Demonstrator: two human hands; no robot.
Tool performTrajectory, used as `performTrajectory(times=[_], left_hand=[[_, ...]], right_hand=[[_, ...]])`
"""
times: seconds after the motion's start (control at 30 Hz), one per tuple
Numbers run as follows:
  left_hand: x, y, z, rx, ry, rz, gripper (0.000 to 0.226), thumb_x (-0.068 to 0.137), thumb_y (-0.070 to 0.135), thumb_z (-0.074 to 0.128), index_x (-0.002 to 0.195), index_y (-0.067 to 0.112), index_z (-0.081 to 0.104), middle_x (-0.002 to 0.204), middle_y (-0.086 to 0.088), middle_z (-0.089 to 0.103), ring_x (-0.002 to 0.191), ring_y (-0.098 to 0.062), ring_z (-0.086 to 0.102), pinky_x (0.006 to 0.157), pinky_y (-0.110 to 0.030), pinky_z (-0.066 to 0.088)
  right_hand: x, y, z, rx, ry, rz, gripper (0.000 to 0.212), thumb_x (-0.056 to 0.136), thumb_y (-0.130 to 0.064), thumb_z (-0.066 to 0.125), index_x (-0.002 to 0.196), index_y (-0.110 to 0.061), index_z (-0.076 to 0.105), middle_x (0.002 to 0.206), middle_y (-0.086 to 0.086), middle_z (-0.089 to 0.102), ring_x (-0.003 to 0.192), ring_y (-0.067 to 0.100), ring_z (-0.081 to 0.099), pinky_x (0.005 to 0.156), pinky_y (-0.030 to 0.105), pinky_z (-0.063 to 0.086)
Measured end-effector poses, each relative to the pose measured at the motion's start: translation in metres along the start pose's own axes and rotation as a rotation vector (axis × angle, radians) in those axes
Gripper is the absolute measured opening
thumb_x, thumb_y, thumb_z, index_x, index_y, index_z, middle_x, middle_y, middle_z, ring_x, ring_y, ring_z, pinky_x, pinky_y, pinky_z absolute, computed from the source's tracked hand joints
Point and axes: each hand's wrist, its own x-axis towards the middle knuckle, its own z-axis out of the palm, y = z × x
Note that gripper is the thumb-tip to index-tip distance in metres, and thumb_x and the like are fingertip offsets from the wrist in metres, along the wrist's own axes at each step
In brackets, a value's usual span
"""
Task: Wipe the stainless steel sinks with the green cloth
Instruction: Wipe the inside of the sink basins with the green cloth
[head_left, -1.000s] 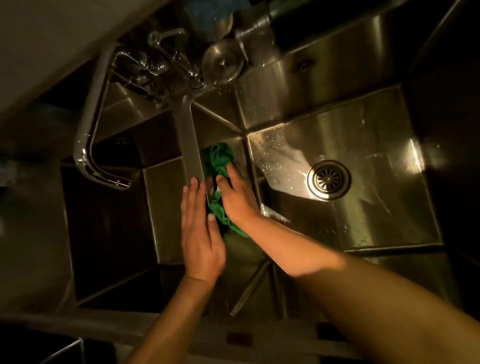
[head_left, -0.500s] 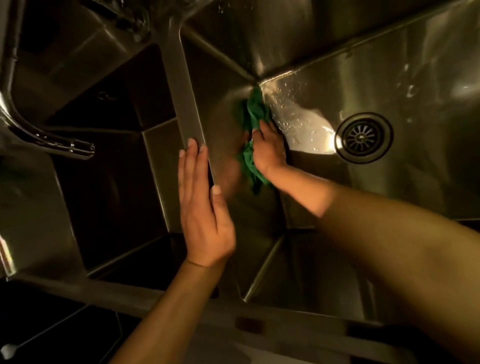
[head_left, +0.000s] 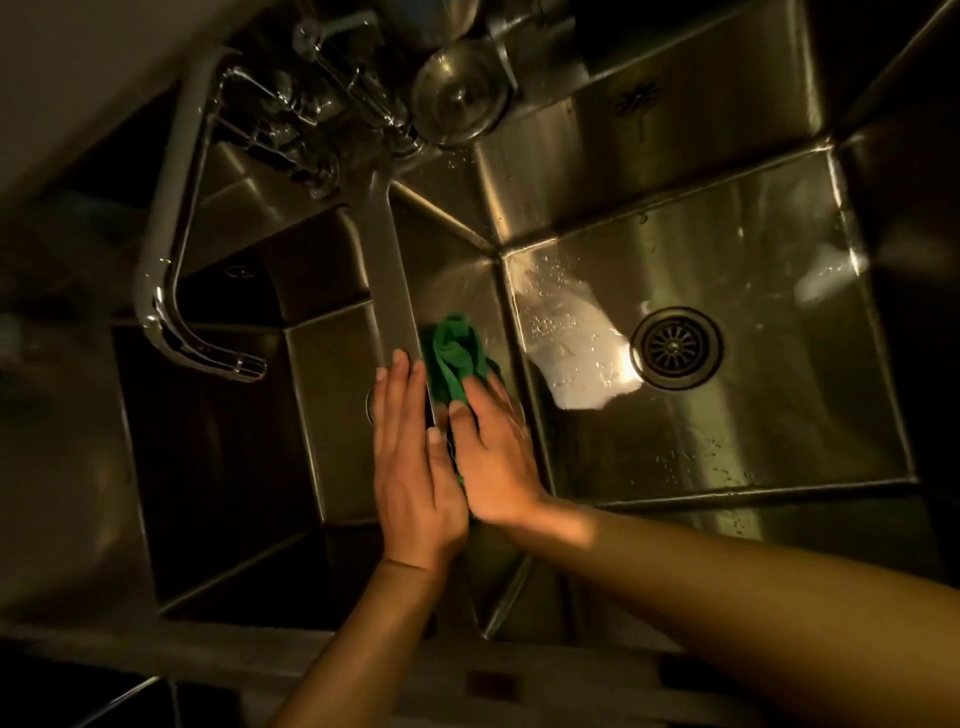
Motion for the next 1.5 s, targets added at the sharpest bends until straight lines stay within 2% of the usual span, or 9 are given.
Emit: performTrajectory(times=[0.17,0.37,0.73,0.87,1.03,1.17,1.27,1.37,1.5], left_hand=[[-0.001,-0.002,0.001,-0.01,0.001,0.024,0.057,0.103,0.011,0.033,0.16,0.008,0.031,0.172,-0.004,0.021,0.16,-0.022,0.013,0.128,-0.052,0.019],[-0.002,-0.003,0.002,0.007,0.007,0.03,0.058,0.103,0.011,0.035,0.16,0.006,0.032,0.172,-0.005,0.021,0.16,-0.024,0.012,0.129,-0.044,0.017],[-0.003,0.0,-0.001,0.008,0.01,0.023,0.056,0.104,0.009,0.035,0.16,0.005,0.031,0.171,-0.009,0.022,0.16,-0.023,0.011,0.129,-0.05,0.018],[-0.004,-0.002,0.0,-0.002,0.012,0.012,0.054,0.108,0.018,0.032,0.161,0.01,0.029,0.172,-0.003,0.02,0.16,-0.021,0.01,0.128,-0.05,0.018],[-0.004,-0.007,0.002,-0.02,0.008,0.019,0.055,0.109,0.022,0.031,0.163,0.014,0.028,0.173,0.002,0.018,0.16,-0.019,0.009,0.128,-0.05,0.018],[-0.005,-0.004,0.001,-0.014,-0.001,0.007,0.057,0.106,0.015,0.034,0.163,0.015,0.026,0.173,0.003,0.017,0.16,-0.019,0.008,0.13,-0.041,0.014],[-0.005,-0.001,0.0,-0.003,-0.003,-0.052,0.063,0.103,0.013,0.037,0.164,0.023,0.024,0.173,0.011,0.013,0.16,-0.012,0.005,0.129,-0.03,0.01],[-0.005,0.002,0.0,-0.04,0.029,-0.056,0.06,0.102,0.008,0.04,0.161,0.018,0.032,0.172,0.003,0.021,0.16,-0.015,0.01,0.129,-0.041,0.017],[-0.017,0.012,0.0,-0.02,0.013,0.052,0.051,0.1,-0.003,0.048,0.15,0.006,0.049,0.163,-0.009,0.039,0.158,-0.024,0.021,0.128,-0.053,0.018]], right_hand=[[0.08,-0.012,-0.003,-0.094,0.035,-0.049,0.047,0.109,-0.036,0.034,0.156,-0.029,0.037,0.167,-0.005,0.025,0.156,0.018,0.016,0.127,0.047,0.017],[0.173,0.005,-0.011,-0.113,0.096,-0.03,0.045,0.108,-0.027,0.037,0.15,-0.016,0.047,0.163,0.007,0.034,0.148,0.026,0.033,0.123,0.04,0.026],[0.052,0.079,-0.028,-0.285,-0.175,0.429,0.046,0.102,-0.013,0.046,0.147,-0.016,0.048,0.139,0.014,0.057,0.125,0.031,0.057,0.108,0.04,0.044],[0.028,0.073,-0.057,-0.351,-0.616,0.354,0.01,0.085,-0.001,0.049,0.094,-0.006,0.05,0.069,0.011,0.059,0.053,0.01,0.062,0.052,0.014,0.042],[-0.006,0.038,-0.128,-0.529,-0.817,0.266,0.034,0.1,-0.005,0.056,0.133,-0.01,0.065,0.121,0.001,0.067,0.104,0.012,0.06,0.08,0.006,0.043],[-0.042,0.001,-0.158,-0.64,-1.003,0.269,0.034,0.102,-0.008,0.054,0.132,-0.015,0.067,0.126,0.008,0.07,0.113,0.022,0.065,0.104,0.034,0.048],[-0.08,-0.018,-0.158,-0.702,-1.125,0.192,0.036,0.106,-0.029,0.05,0.141,-0.029,0.058,0.145,-0.003,0.057,0.127,0.013,0.054,0.111,0.034,0.041],[-0.097,-0.023,-0.149,-0.923,-1.179,0.037,0.047,0.106,-0.057,0.031,0.148,-0.041,0.041,0.163,-0.009,0.031,0.147,0.024,0.033,0.118,0.045,0.029],[-0.087,-0.013,-0.142,-0.9,-1.18,0.096,0.048,0.107,-0.055,0.028,0.15,-0.039,0.043,0.165,-0.01,0.028,0.151,0.022,0.027,0.121,0.044,0.027]])
